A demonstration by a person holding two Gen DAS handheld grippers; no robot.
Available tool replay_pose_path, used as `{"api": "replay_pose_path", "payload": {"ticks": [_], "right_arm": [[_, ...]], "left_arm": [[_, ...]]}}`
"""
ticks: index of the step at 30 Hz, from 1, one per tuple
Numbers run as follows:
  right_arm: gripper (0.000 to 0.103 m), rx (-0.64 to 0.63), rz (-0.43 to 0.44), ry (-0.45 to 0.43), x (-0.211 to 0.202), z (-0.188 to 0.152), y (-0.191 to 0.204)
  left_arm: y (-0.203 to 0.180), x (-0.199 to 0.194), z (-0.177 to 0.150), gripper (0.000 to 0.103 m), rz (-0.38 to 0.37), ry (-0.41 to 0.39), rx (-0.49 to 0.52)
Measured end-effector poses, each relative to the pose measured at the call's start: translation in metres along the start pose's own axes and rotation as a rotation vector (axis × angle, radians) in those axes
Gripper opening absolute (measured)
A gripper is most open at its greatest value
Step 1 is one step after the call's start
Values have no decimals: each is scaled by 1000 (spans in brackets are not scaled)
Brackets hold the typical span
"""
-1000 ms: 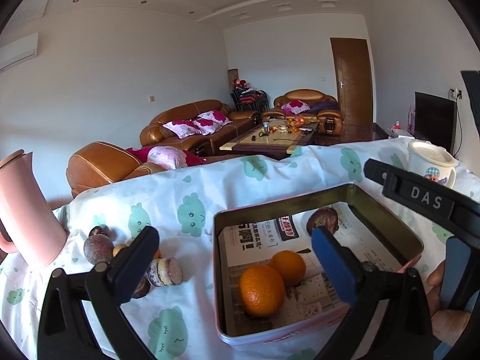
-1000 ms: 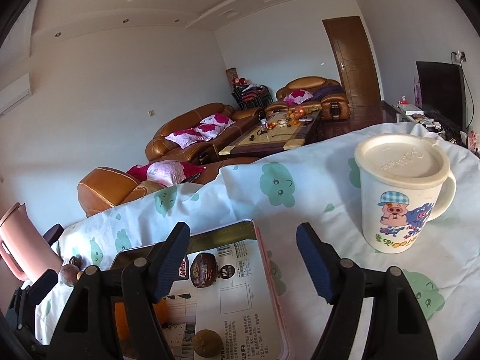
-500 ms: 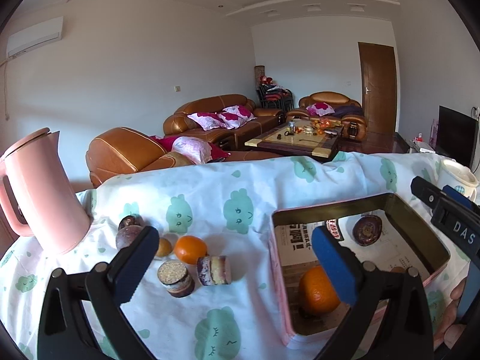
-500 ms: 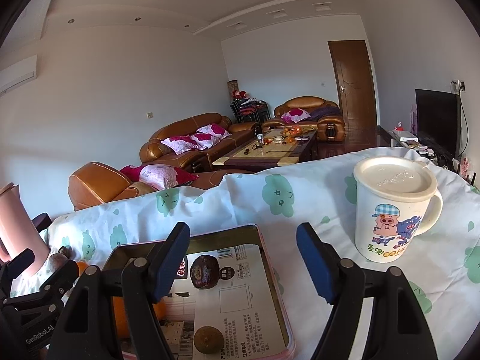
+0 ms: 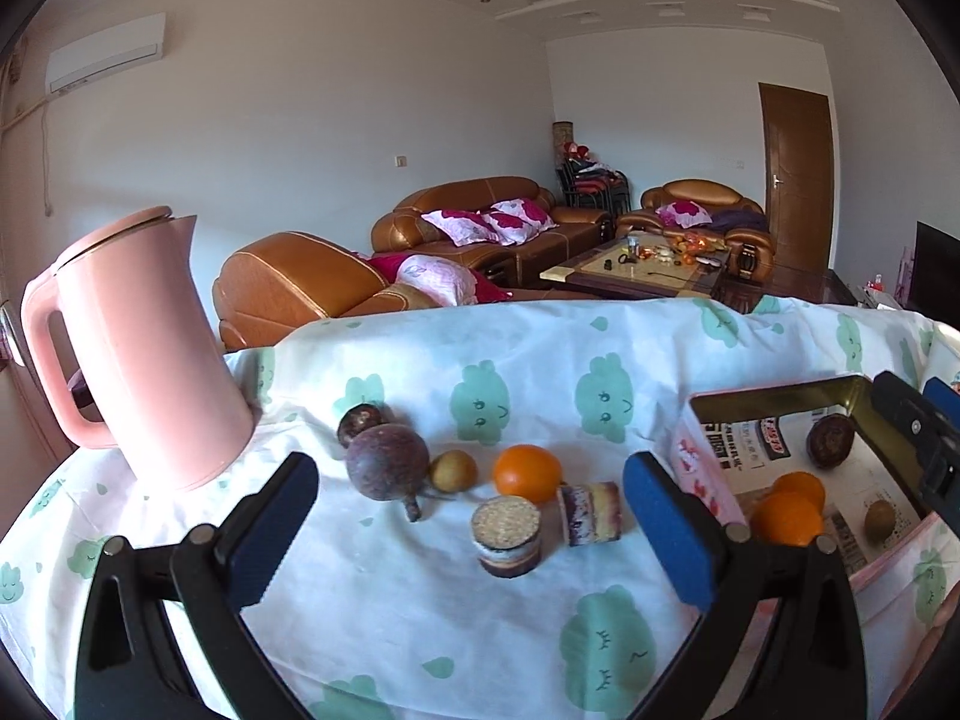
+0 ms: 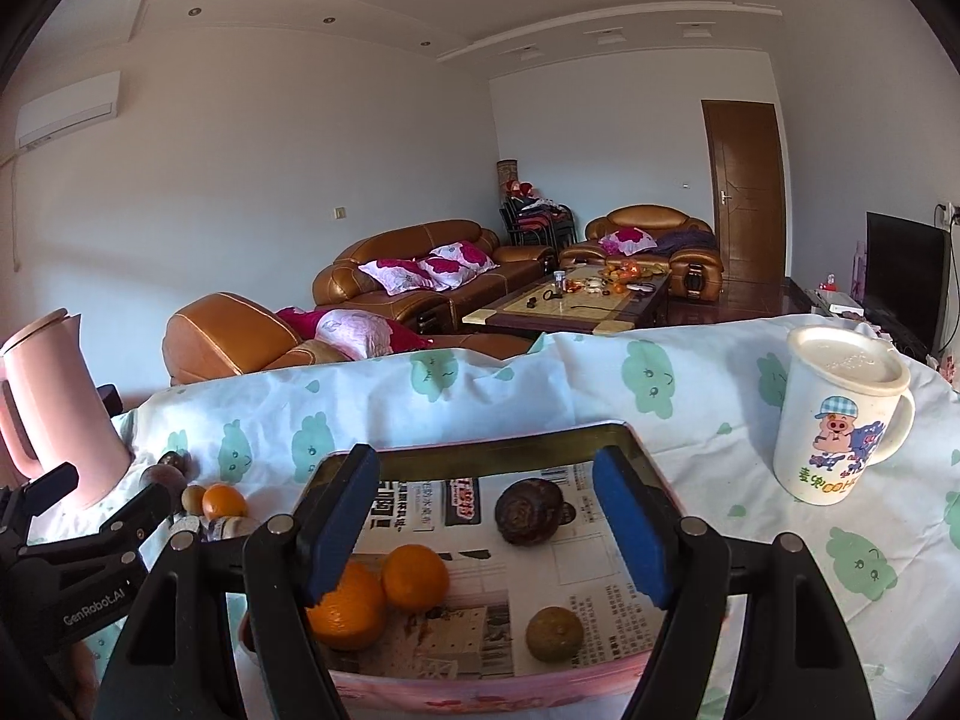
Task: Organize fruits
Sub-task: 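Withdraw both open tools from the tin toward the remaining items, then grasp the brown cake slice with the right tool while the left tool grasps the cup of grains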
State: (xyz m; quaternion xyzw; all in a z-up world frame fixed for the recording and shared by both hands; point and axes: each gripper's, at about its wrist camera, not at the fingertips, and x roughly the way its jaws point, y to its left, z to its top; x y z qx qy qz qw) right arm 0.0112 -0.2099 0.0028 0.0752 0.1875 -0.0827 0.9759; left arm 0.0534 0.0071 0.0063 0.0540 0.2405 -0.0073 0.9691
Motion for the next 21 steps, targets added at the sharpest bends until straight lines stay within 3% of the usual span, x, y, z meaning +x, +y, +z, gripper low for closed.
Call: {"api": "replay_pose_path", "payload": {"ticks": [13, 17, 18, 21], "right_arm": [[75, -104, 137, 50, 11, -12, 88], [75, -197, 164, 119, 27, -16, 121], [72, -224, 169, 147, 32, -17, 129], [48, -297, 183, 224, 49, -22, 151]], "left_arm": [[100, 27, 1, 103, 176, 72, -124], [126, 31, 0, 103, 208, 90, -186], [128, 32, -1, 103, 207, 98, -191], [129, 36, -2, 103, 208, 117, -187]]}}
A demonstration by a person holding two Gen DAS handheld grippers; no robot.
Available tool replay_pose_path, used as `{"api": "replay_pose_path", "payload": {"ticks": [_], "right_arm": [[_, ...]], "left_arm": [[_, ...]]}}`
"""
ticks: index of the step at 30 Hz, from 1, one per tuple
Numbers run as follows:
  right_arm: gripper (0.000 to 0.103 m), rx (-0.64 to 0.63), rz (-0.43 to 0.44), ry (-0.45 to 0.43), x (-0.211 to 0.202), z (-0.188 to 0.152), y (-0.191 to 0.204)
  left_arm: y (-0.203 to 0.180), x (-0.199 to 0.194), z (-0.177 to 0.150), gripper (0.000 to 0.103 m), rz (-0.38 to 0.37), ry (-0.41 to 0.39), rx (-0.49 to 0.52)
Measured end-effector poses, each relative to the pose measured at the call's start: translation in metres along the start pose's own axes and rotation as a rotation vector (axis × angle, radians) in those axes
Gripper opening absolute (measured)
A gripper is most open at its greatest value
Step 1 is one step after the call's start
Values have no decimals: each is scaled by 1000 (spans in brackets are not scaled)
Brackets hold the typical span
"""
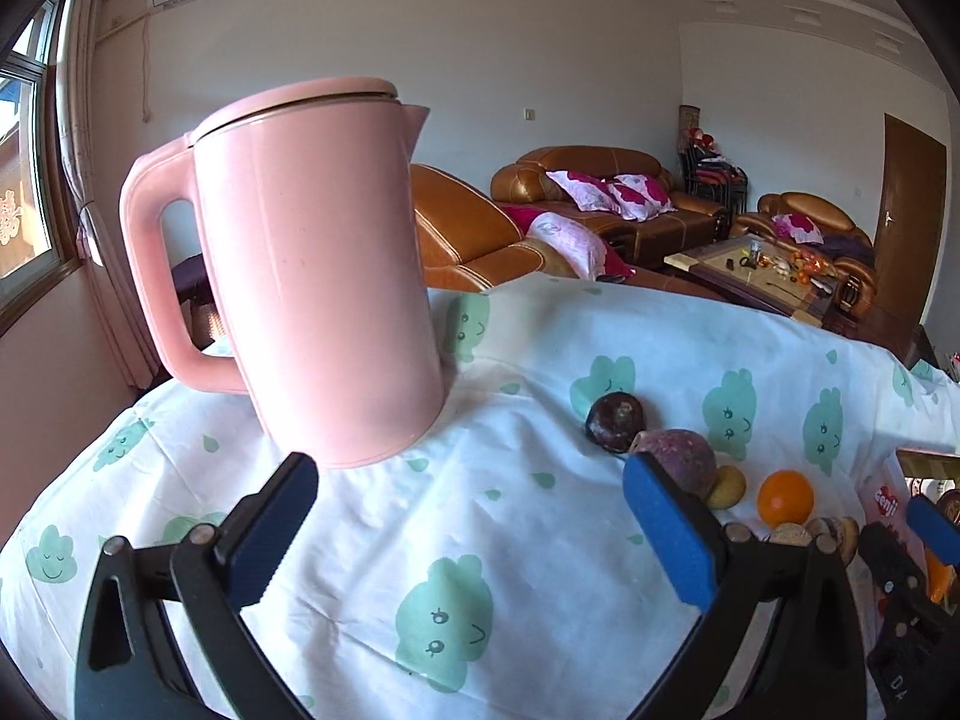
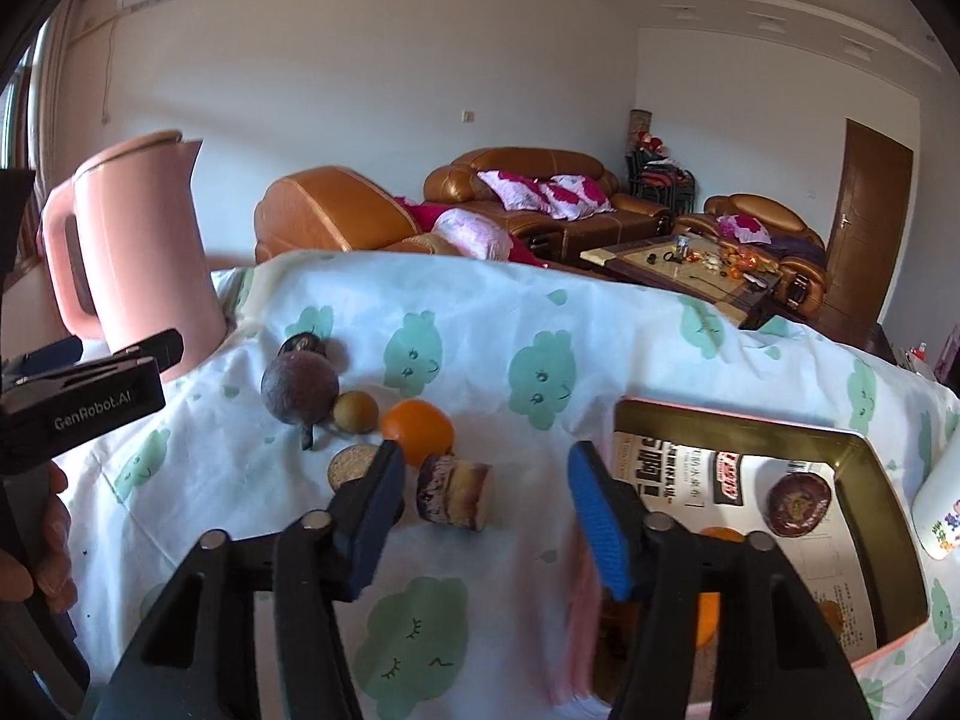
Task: Organize fruits
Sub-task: 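Grasp the brown cake slice with the right tool while the left tool grasps the cup of grains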
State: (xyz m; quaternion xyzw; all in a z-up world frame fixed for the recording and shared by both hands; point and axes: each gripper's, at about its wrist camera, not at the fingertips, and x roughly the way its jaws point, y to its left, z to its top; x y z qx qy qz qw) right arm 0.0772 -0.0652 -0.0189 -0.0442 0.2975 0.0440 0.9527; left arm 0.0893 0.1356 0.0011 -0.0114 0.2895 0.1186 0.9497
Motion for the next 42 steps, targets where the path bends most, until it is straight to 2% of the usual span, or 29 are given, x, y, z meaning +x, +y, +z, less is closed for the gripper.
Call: {"api": "replay_pose_path", "payload": {"ticks": [3, 9, 14, 15, 17, 19, 22, 26, 31, 35, 38, 41, 42], "right_arm": [[41, -55, -12, 90, 23, 2, 11], [41, -53, -30, 200, 46, 0, 12], [41, -104, -74, 222, 56, 0, 16], [37, -121, -81, 227, 56, 1, 19], [37, -137, -80, 225, 54, -1, 21], [37, -124, -54, 204, 49, -1, 20], [37, -74, -34, 69, 18, 0, 10], [37, 1, -39, -89, -19, -5, 0], [37, 53, -92, -154, -39, -9, -13], [37, 101, -99, -161, -43, -9, -26], [38, 124, -101, -158, -44, -10, -34], [38, 139, -95, -160, -47, -11, -40], [38, 136, -95, -163, -47, -11, -40]], "left_arm": [[-2, 0, 0, 103, -4, 5, 7], [-1, -3, 2, 103, -12, 3, 1], [-4, 0, 0, 103, -17, 11, 10], [-5, 0, 0, 103, -16, 9, 15], [-7, 0, -2, 103, -16, 5, 25], [-9, 0, -3, 103, -23, 2, 38], [-14, -2, -4, 103, -77, -4, 55], [-29, -7, -7, 102, -215, 8, 88], [-64, -9, -19, 100, -378, 63, 163], [-103, -5, -28, 94, -381, 130, 268], [-126, 4, -31, 86, -350, 171, 324], [-138, 17, -34, 75, -310, 217, 338], [-138, 22, -34, 69, -305, 241, 330]]}}
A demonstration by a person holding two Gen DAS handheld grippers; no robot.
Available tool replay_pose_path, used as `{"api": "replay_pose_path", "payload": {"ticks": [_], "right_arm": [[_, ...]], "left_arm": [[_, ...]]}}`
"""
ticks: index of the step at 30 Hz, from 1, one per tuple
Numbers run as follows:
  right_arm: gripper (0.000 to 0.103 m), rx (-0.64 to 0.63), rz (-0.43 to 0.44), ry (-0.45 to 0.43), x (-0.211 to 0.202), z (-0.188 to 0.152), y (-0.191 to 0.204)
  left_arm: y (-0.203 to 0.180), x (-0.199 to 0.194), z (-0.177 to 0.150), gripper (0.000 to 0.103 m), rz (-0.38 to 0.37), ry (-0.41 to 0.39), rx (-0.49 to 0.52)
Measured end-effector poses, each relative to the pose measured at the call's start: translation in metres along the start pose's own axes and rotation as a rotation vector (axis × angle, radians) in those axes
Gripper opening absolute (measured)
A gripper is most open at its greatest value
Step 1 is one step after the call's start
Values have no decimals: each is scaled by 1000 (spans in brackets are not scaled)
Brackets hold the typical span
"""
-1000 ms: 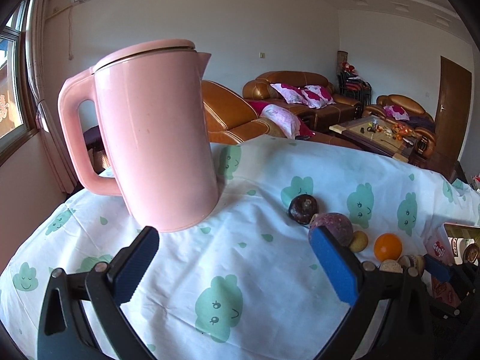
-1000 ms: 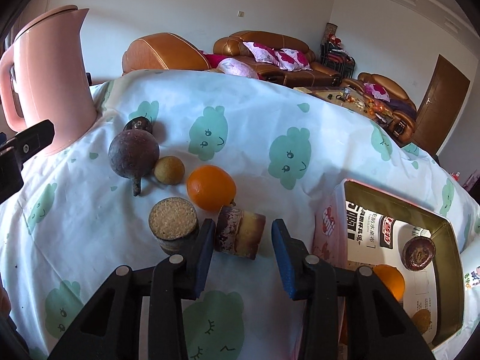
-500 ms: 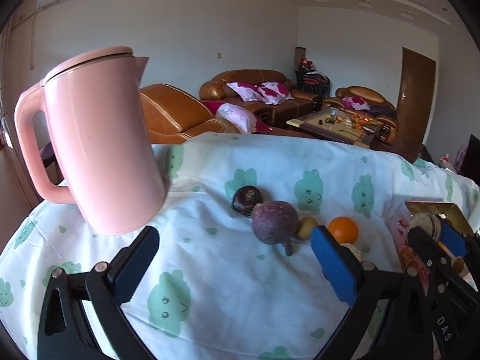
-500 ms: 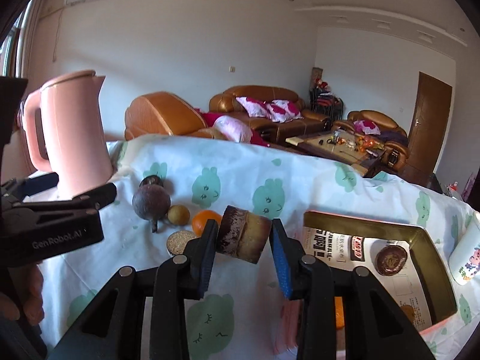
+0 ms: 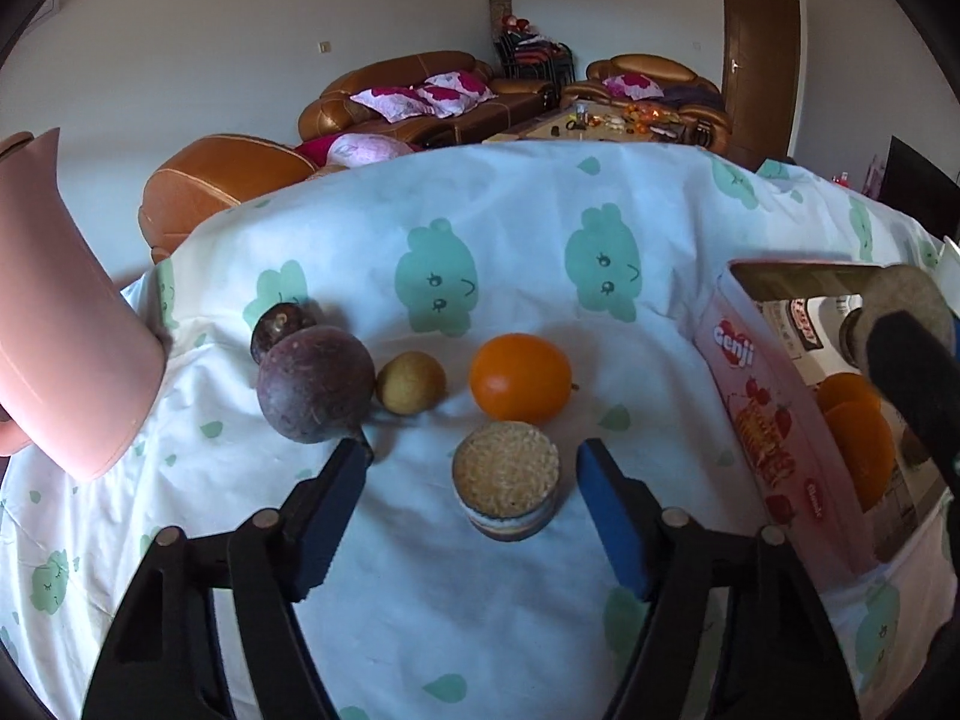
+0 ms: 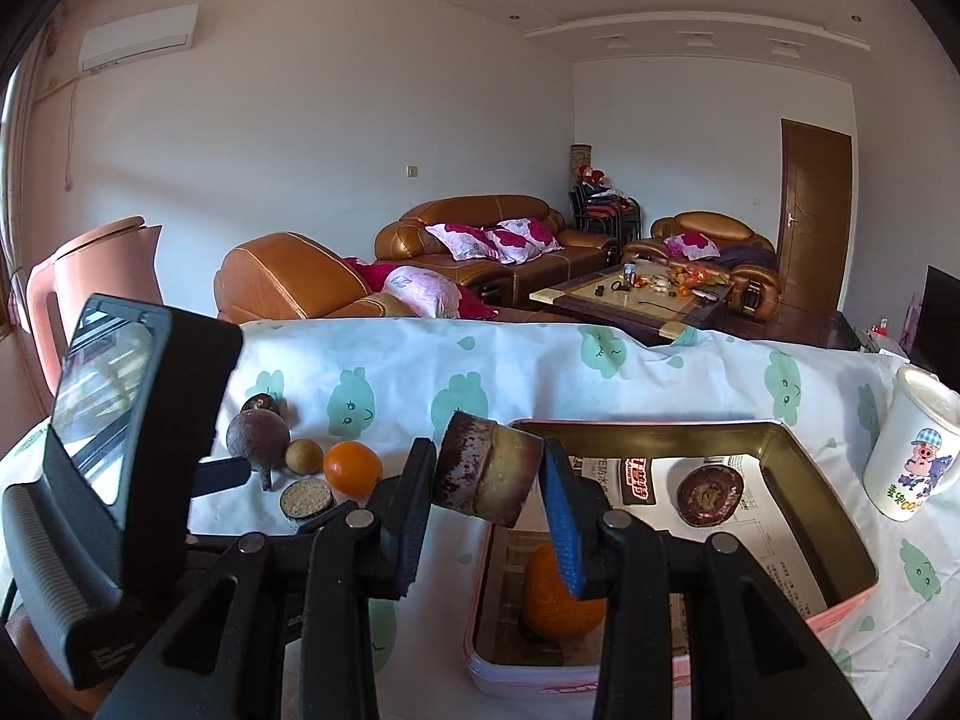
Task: Organize fruits
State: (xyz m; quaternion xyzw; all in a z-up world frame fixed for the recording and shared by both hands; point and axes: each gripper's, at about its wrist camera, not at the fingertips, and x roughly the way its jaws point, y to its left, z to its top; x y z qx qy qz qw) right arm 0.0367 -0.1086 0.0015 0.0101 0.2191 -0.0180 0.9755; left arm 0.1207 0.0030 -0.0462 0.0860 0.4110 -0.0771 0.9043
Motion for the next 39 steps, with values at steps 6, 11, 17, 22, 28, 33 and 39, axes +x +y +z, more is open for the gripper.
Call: {"api": "replay_pose_path", "payload": {"ticks": [6, 11, 17, 22, 28, 33, 39], "right_arm": [[38, -21, 17, 13, 4, -2, 4], [38, -20, 17, 15, 5, -4, 4], [38, -20, 20, -3, 2, -6, 6], [38, -28, 29, -12, -2, -8, 8], [38, -35, 36, 2, -4, -10, 10], [38, -43, 48, 13, -9, -12, 7], [38, -57, 57, 12, -19, -17, 1]], "left_arm": [[9, 7, 0, 41, -69, 36, -50], [13, -7, -2, 37, -55, -23, -77], [23, -35, -8, 37, 25, -160, -119], [24, -53, -14, 37, 103, -240, -113], [24, -64, -19, 37, 131, -266, -122], [21, -72, -27, 37, 140, -278, -126], [12, -77, -32, 37, 127, -277, -128]]}}
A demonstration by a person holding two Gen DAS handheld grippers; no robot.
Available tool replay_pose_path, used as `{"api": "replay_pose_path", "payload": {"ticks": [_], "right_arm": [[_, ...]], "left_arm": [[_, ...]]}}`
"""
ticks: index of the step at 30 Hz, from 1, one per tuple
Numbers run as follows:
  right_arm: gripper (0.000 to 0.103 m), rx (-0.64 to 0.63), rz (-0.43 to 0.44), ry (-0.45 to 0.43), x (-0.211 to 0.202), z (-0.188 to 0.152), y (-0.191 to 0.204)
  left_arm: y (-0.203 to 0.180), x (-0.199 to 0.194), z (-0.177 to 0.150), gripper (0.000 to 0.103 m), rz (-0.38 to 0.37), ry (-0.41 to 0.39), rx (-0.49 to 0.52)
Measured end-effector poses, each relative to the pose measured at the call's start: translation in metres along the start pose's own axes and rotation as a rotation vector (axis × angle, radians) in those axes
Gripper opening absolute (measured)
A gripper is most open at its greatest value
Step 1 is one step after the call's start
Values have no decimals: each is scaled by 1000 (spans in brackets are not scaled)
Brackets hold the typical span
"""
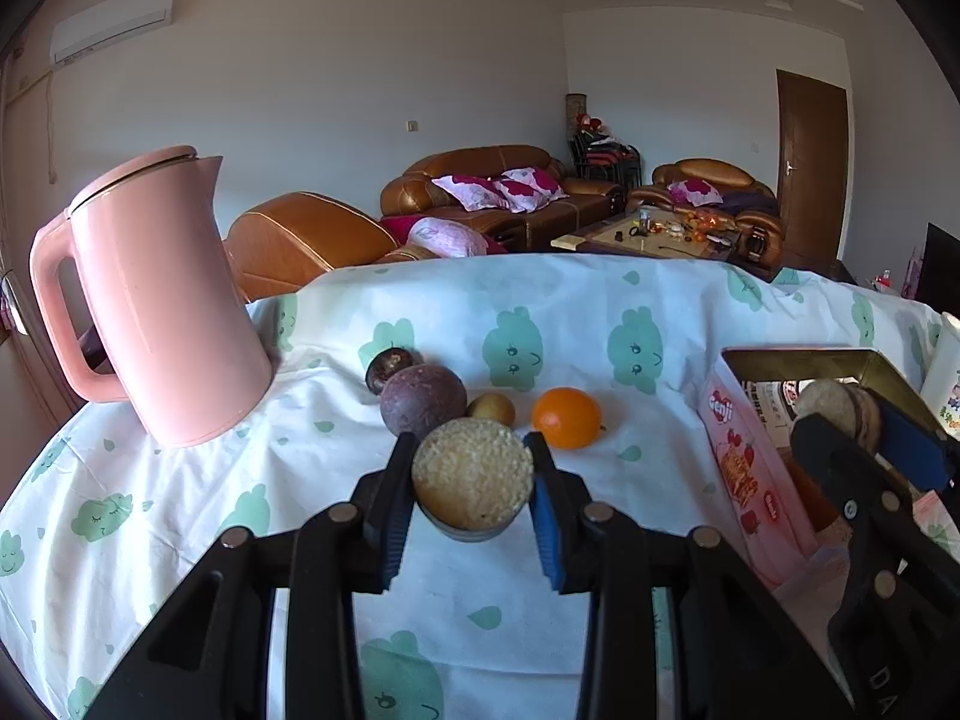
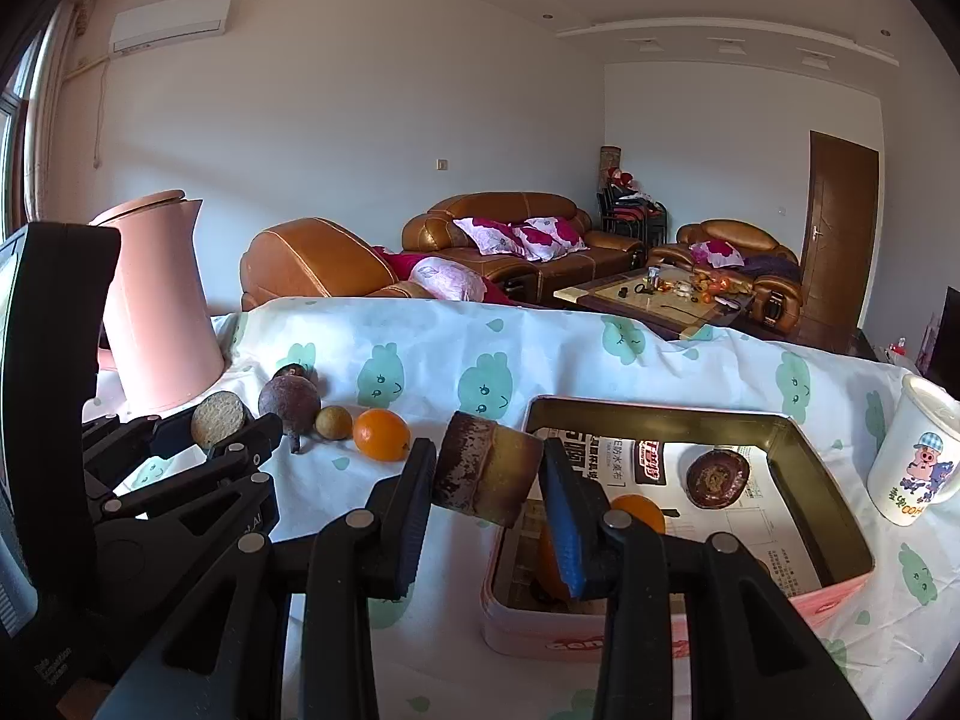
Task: Organize fruits
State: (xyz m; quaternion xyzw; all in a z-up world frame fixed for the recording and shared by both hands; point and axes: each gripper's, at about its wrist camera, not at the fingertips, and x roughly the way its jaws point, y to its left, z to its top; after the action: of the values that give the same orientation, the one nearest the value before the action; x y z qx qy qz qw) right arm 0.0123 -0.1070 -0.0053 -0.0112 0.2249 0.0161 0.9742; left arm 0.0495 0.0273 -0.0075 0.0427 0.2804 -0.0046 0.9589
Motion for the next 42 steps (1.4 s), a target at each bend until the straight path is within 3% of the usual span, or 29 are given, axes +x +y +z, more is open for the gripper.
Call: {"api": "replay_pose_path", "payload": {"ticks": [21, 42], "right_arm": [[38, 65, -84, -47, -26, 2, -78], [38, 141, -248, -74, -23, 12, -155]], "left_arm": [[-60, -30, 6, 37, -91, -59, 37], [-144, -13, 31, 37, -232, -52, 84]]}}
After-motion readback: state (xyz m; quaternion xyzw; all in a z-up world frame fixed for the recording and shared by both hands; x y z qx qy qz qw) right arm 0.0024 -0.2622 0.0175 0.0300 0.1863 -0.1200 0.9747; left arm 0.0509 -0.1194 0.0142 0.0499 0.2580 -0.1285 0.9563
